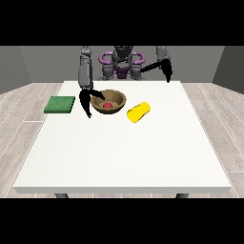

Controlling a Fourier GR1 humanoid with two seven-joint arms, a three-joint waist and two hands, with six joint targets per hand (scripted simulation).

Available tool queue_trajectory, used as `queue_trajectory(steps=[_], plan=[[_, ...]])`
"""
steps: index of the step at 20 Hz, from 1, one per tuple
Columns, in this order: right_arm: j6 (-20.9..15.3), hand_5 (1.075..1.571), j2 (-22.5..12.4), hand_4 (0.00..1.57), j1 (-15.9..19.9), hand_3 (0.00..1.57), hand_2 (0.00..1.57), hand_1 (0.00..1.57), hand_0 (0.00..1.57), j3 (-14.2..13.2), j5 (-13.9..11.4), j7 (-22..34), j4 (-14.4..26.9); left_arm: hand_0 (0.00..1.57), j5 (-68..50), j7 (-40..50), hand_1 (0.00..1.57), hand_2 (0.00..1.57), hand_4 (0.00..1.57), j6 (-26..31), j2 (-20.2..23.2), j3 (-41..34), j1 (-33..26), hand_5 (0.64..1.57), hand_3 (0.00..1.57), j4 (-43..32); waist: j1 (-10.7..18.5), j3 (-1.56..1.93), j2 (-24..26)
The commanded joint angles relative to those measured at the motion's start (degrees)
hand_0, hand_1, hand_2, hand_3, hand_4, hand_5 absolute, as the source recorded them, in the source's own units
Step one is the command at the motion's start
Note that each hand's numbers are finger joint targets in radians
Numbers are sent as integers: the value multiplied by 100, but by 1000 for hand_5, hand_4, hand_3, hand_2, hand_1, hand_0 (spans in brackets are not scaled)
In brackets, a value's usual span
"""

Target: Pick the cup and pour the ball into the bowl, then pick the bowl and place it on the pad

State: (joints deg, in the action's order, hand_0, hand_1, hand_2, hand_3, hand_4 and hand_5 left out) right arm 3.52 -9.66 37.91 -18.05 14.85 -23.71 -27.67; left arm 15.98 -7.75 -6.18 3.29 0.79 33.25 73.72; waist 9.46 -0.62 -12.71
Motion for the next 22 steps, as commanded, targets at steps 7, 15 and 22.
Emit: queue_trajectory(steps=[7,15,22], plan=[[-1071,1550,-273,1029,155,1571,1571,1571,1571,403,-592,1043,332,0,-289,-173,0,0,0,247,202,-287,-35,1570,0,-164,63,56,-4],[-1141,1559,-258,1039,526,1571,1571,1571,1571,692,-674,2405,-67,0,-477,-341,0,0,0,223,386,-710,-412,1570,0,-745,-546,61,798],[-342,1562,-1094,1060,483,1571,1571,1571,1571,394,-341,2754,-351,0,-482,-778,0,0,0,87,575,-922,-582,1570,0,-930,-758,63,572]])
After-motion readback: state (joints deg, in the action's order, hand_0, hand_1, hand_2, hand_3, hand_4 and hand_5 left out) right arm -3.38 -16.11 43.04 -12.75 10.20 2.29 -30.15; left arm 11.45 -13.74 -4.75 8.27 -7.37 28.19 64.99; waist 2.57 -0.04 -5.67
